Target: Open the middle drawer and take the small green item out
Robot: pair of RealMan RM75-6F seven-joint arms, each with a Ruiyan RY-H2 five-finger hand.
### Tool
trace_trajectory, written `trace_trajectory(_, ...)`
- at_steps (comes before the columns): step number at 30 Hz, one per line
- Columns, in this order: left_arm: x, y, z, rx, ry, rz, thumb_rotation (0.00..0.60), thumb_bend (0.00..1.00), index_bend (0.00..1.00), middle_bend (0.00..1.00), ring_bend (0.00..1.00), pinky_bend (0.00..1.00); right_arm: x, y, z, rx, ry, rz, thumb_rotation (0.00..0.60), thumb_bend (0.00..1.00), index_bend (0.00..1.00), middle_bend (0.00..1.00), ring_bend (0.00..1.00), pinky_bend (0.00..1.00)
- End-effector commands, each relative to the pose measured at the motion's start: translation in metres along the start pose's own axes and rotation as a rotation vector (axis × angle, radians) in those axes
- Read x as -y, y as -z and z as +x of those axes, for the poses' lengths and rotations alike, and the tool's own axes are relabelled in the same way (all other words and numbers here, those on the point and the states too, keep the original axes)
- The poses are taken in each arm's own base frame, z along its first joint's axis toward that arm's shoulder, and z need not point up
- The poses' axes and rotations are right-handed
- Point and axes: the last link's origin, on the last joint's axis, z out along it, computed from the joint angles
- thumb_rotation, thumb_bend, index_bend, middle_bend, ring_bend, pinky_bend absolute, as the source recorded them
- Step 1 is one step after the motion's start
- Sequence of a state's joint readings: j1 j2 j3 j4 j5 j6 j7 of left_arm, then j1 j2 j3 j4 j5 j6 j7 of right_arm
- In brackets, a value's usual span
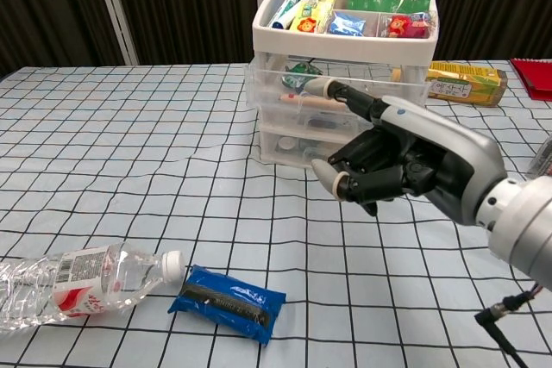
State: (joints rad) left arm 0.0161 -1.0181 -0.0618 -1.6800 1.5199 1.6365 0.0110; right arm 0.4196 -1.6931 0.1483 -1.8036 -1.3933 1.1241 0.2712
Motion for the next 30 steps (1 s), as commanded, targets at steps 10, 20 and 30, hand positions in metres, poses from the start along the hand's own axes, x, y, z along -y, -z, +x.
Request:
trace_trajectory(10,0.001,0.0,0.002,-0.004,0.001,0.004,0.6,0.05,0.0,0.0,0.0,0.0,0.023,-0.006,0.036,-0.088,0.426,-0.078,0.6,0.42,0.05,0.89,0.88,0.75)
trace_trajectory(20,0.001,0.001,0.002,-0.003,0.001,0.005,0.6,0.05,0.0,0.0,0.0,0.0,0.037,-0.014,0.044,-0.108,0.717,-0.191,0.6,0.43,0.11,0.9,0.89,0.75)
trace_trajectory(30,0.002,0.0,0.002,-0.001,0.003,0.009,0.6,0.05,0.0,0.0,0.0,0.0,0.042,-0.028,0.041,-0.094,0.751,-0.236,0.6,0.43,0.11,0.9,0.89,0.75)
